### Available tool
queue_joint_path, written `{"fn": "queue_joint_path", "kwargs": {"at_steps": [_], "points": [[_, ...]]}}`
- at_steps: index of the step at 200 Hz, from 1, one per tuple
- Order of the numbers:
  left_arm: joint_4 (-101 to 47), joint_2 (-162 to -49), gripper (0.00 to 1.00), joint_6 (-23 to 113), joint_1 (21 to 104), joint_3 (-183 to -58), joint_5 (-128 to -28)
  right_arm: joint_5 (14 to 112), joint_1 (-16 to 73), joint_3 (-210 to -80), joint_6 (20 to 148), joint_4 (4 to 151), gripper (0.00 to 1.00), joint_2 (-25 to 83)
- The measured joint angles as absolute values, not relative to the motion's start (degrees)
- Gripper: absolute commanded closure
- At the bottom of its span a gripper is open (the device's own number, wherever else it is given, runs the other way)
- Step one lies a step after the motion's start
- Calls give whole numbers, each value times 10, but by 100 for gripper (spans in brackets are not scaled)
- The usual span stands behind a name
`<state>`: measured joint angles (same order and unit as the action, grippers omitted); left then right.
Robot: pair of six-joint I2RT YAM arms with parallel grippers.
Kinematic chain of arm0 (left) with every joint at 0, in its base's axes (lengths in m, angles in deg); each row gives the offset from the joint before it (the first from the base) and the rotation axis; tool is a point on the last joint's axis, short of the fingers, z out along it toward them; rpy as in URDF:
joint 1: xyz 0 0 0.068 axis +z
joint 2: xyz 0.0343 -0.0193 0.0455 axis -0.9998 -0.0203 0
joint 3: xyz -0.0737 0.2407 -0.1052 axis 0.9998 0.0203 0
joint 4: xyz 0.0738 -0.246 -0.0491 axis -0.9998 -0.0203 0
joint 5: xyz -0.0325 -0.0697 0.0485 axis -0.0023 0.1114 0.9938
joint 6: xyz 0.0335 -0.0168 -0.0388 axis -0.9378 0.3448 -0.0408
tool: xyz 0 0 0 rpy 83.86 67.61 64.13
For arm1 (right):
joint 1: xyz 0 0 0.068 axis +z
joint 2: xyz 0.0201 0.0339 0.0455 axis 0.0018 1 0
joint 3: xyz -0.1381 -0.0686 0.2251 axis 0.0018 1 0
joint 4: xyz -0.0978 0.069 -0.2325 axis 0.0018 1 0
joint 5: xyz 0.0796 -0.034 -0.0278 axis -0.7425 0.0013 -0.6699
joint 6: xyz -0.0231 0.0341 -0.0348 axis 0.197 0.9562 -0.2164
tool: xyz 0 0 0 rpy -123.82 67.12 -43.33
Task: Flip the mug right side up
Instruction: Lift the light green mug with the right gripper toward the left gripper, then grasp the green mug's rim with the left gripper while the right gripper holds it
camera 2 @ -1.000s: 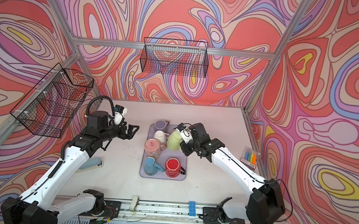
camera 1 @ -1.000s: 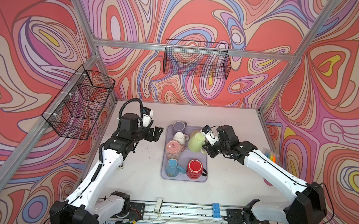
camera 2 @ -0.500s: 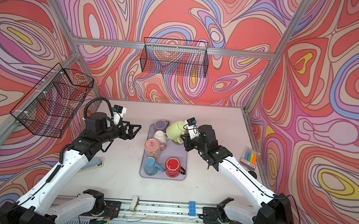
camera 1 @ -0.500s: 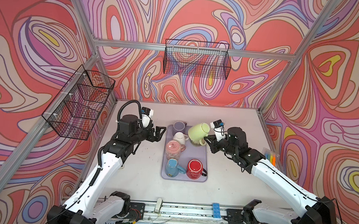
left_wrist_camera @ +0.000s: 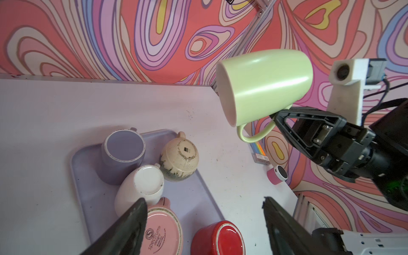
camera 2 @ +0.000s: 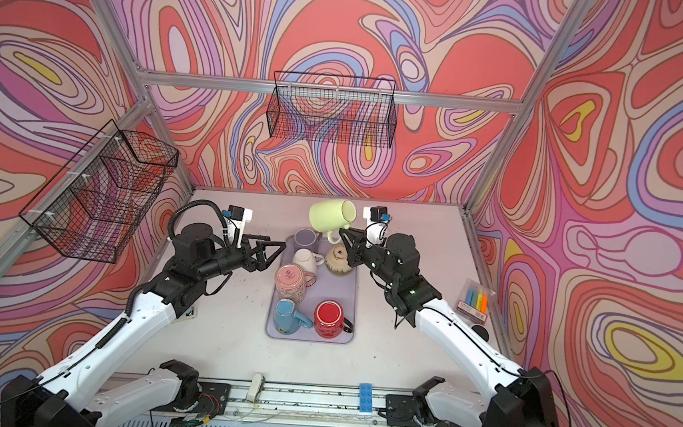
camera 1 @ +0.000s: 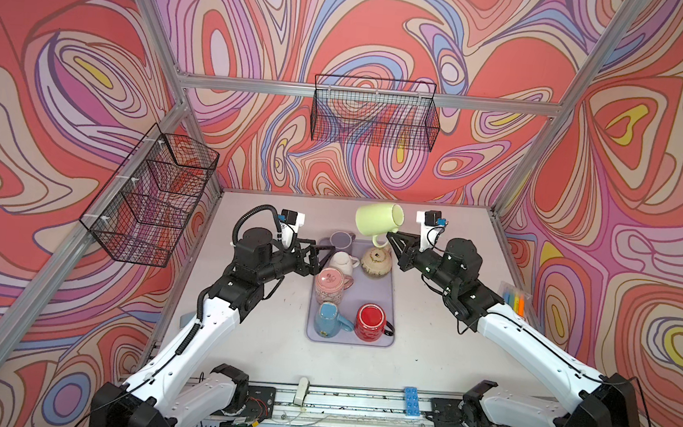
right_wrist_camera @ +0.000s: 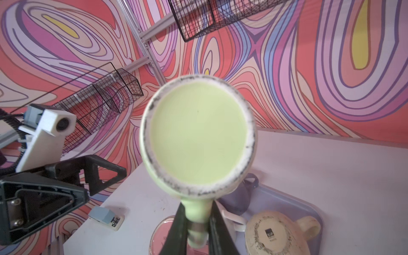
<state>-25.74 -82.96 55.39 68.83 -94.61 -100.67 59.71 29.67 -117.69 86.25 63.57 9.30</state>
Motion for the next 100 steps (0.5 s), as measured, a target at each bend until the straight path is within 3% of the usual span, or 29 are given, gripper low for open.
{"fn": "queue_joint_path", "kwargs": {"at_steps": [56, 100], "points": [[-77, -928, 20, 626, 603, -945, -1040, 555, 297, -1176, 939, 518, 100, 118], [37, -988, 24, 671, 583, -954, -1052, 530, 297, -1168, 987, 444, 100, 125]]}}
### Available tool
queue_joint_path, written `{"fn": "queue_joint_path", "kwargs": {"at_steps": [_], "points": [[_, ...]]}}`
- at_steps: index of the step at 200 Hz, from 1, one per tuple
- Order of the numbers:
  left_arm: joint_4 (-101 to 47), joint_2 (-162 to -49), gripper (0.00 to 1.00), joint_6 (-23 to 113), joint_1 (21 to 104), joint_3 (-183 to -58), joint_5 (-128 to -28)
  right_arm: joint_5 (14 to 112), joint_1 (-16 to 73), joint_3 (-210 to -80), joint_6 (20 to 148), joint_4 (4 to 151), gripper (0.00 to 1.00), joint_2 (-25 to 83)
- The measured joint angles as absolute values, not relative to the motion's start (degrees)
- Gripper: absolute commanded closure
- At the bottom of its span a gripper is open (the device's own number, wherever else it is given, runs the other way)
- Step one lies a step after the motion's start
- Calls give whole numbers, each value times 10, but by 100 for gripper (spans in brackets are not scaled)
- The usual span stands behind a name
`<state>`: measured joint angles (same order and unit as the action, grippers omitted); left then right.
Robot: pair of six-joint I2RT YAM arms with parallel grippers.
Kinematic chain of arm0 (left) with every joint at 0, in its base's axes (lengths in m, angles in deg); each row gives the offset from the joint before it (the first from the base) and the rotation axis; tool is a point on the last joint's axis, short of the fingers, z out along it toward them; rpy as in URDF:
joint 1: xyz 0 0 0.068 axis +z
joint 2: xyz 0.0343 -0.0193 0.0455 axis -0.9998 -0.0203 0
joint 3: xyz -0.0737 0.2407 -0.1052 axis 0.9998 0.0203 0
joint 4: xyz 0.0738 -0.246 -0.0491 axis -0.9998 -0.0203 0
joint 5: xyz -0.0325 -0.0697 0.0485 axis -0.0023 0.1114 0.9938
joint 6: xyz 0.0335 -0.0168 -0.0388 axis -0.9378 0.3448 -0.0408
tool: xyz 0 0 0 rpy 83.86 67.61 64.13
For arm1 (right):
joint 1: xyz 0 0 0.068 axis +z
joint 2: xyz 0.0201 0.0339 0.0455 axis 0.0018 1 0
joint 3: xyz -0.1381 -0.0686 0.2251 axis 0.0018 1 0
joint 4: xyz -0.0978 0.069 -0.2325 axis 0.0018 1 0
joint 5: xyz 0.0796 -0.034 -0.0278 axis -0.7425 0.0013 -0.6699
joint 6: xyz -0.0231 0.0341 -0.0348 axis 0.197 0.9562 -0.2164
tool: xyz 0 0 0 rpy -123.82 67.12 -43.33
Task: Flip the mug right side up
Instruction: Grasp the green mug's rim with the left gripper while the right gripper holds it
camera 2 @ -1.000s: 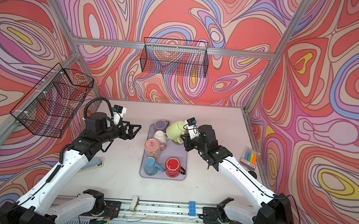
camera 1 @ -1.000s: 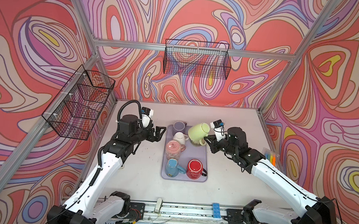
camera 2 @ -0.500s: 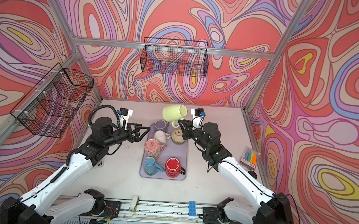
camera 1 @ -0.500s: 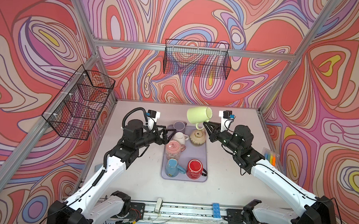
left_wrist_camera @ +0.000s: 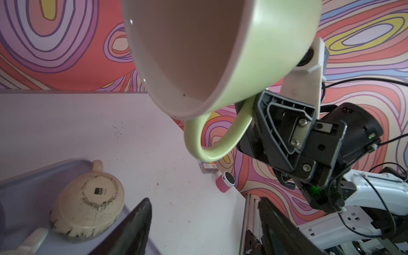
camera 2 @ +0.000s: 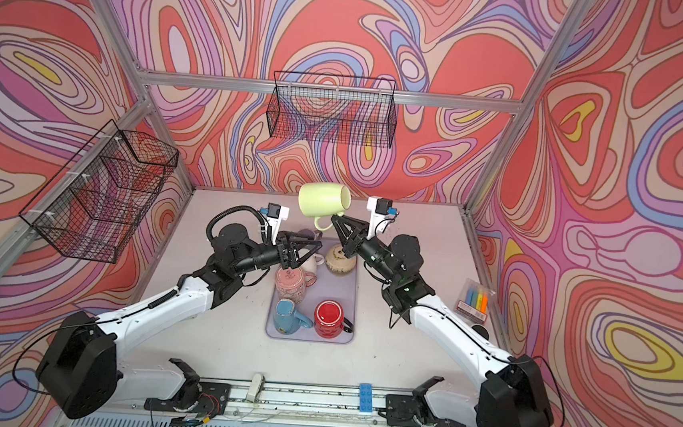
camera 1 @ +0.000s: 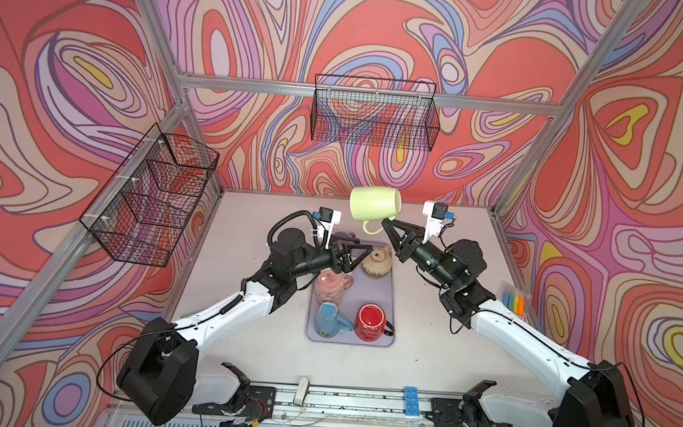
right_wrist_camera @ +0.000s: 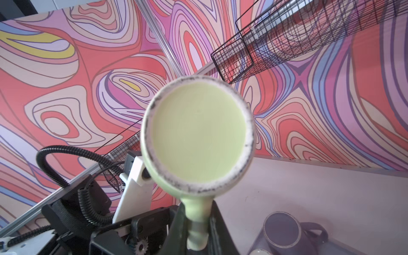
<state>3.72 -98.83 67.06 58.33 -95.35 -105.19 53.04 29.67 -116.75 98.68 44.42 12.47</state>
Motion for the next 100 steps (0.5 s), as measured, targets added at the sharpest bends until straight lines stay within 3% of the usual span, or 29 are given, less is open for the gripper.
{"fn": "queue_joint_path", "kwargs": {"at_steps": [100], "points": [[157, -992, 58, 698, 584, -954, -1038, 495, 296, -1157, 1031, 375, 100, 134]]}}
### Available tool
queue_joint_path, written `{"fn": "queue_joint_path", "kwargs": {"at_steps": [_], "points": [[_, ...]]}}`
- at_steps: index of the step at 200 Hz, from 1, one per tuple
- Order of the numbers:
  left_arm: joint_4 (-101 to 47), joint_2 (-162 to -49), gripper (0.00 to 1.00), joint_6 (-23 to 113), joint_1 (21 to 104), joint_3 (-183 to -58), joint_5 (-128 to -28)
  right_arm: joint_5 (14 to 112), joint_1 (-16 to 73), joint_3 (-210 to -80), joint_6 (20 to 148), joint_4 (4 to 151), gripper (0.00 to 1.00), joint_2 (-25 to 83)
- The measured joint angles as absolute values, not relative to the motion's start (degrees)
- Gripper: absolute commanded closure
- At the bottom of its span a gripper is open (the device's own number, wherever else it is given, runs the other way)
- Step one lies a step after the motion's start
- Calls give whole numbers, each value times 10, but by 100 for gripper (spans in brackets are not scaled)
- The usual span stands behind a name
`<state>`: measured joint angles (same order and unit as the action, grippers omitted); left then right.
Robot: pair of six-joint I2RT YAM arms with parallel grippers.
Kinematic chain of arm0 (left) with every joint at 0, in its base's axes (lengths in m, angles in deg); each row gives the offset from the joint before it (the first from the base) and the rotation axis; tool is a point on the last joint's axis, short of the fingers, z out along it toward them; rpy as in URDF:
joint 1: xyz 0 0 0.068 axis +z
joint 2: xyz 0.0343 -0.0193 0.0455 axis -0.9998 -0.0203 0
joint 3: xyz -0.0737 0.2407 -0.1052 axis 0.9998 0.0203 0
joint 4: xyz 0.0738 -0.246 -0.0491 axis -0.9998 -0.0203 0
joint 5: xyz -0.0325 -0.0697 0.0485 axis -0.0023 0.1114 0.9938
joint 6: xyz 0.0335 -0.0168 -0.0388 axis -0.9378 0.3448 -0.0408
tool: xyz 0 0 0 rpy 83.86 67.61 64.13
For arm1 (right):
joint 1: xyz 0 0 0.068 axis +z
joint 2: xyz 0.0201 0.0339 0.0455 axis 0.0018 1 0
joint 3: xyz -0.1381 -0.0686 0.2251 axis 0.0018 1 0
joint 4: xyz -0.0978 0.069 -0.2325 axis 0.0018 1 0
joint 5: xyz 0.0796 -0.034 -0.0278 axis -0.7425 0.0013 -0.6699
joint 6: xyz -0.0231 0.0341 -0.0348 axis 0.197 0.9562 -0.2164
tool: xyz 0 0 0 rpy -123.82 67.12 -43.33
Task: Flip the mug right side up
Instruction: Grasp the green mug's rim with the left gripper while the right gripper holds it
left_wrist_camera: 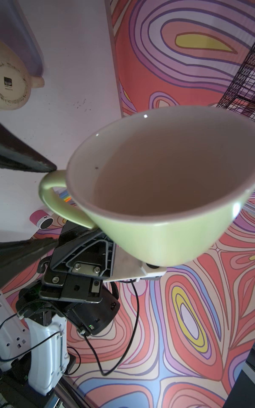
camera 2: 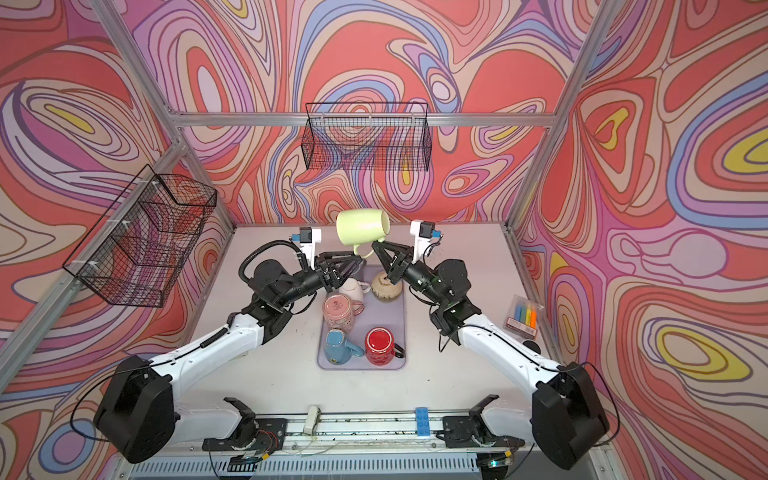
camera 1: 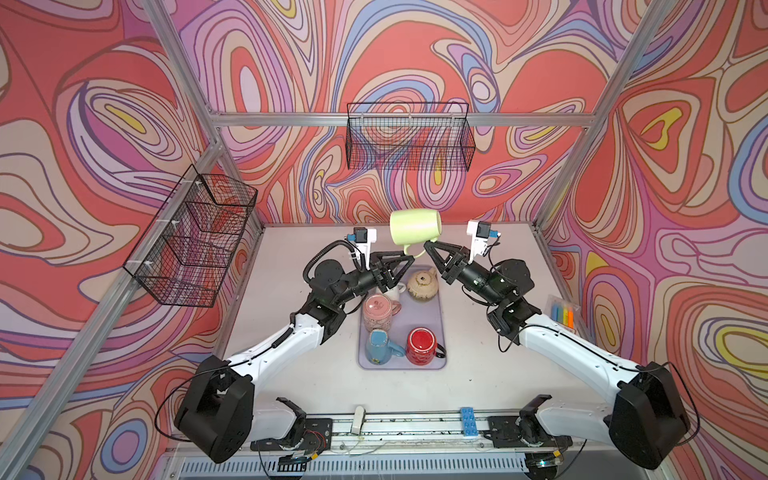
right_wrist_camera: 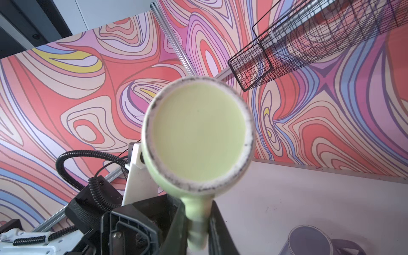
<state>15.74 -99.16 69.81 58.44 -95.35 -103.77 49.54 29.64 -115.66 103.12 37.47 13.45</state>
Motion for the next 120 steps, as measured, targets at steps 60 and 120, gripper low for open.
{"fn": "queue_joint_path", "kwargs": {"at_steps": [60, 120], "points": [[201, -1012, 70, 717, 584, -954, -1035, 453, 294, -1157, 1040, 349, 100, 147], [207, -1012, 86, 724, 586, -954, -1030, 435, 294, -1157, 1040, 342, 100, 150]]}}
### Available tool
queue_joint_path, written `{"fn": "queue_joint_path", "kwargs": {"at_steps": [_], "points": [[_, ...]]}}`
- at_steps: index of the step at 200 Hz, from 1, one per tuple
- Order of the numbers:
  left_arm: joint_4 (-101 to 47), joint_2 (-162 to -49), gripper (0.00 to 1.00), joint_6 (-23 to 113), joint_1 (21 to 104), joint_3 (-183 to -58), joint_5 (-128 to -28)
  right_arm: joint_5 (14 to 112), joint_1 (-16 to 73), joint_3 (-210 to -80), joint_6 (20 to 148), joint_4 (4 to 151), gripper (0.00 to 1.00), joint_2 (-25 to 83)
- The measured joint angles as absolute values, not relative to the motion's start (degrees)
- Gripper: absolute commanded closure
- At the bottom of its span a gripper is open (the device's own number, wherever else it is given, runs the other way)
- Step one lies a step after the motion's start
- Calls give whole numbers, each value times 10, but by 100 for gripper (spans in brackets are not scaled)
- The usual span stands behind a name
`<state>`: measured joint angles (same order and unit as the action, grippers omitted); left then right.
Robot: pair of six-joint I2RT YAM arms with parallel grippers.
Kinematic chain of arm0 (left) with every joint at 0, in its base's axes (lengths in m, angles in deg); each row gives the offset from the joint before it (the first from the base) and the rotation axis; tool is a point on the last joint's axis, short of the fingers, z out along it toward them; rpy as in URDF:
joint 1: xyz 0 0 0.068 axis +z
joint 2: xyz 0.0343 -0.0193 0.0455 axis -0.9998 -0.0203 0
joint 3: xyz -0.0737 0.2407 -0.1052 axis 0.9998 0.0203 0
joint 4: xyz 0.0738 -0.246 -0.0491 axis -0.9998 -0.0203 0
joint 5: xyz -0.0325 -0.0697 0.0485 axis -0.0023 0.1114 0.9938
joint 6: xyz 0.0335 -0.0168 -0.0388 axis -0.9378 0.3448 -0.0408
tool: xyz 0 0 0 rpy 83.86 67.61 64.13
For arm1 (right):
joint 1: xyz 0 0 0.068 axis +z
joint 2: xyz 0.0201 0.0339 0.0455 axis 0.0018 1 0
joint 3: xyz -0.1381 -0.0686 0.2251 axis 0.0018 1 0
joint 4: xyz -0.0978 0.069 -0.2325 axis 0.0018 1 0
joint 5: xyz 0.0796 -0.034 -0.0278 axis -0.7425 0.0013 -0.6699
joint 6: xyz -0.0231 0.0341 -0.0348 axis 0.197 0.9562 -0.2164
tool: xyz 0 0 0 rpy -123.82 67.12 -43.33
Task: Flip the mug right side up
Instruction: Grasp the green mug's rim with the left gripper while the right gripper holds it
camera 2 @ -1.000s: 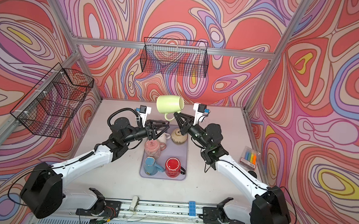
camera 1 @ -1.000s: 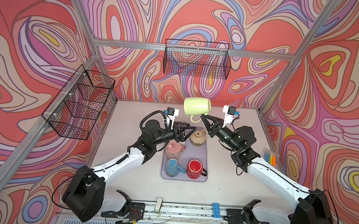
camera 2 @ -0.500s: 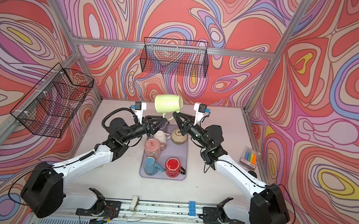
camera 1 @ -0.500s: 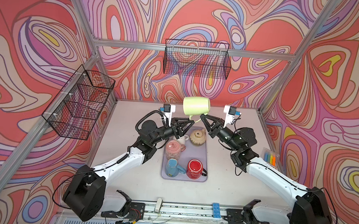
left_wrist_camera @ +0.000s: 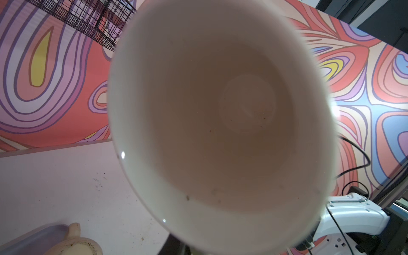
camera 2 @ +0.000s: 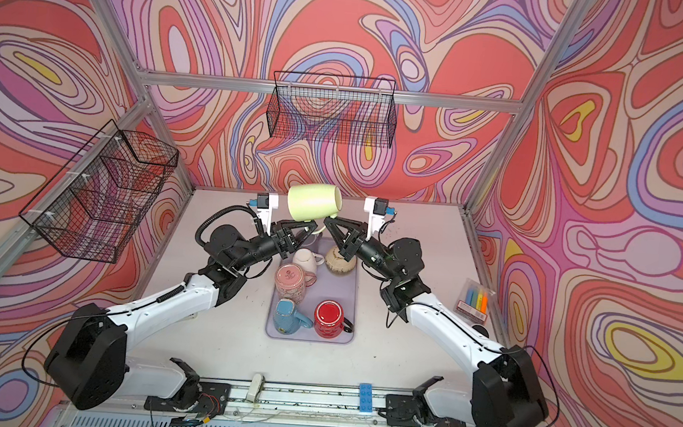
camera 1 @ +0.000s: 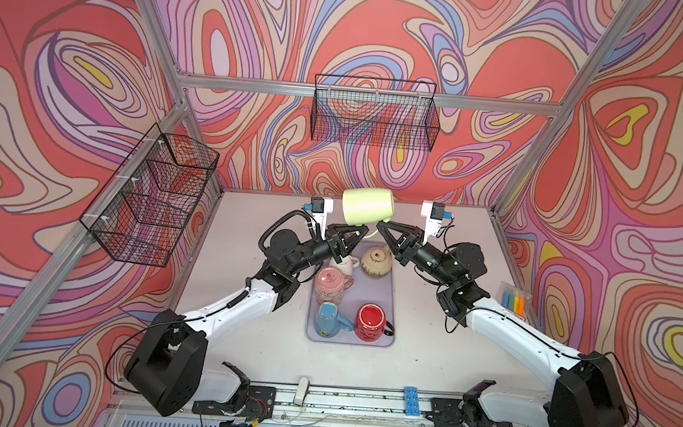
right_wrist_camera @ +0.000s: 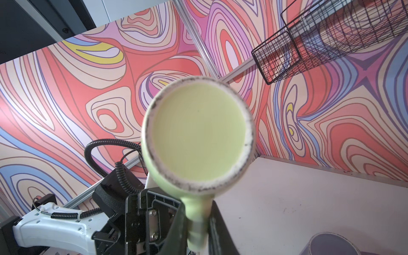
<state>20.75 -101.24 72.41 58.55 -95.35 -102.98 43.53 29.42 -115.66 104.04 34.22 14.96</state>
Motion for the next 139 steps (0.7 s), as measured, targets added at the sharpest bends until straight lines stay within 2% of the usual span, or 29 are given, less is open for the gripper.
{"fn": "queue_joint_path", "kwargs": {"at_steps": [33, 83, 139], "points": [[225, -1012, 100, 724, 588, -954, -1037, 439, 289, -1157, 1054, 329, 100, 156], [233, -1012, 100, 720, 592, -954, -1045, 444, 290, -1157, 1070, 315, 100, 163], [228, -1012, 100, 717, 594, -954, -1043, 455, 291, -1157, 1069, 319, 82, 165]]}}
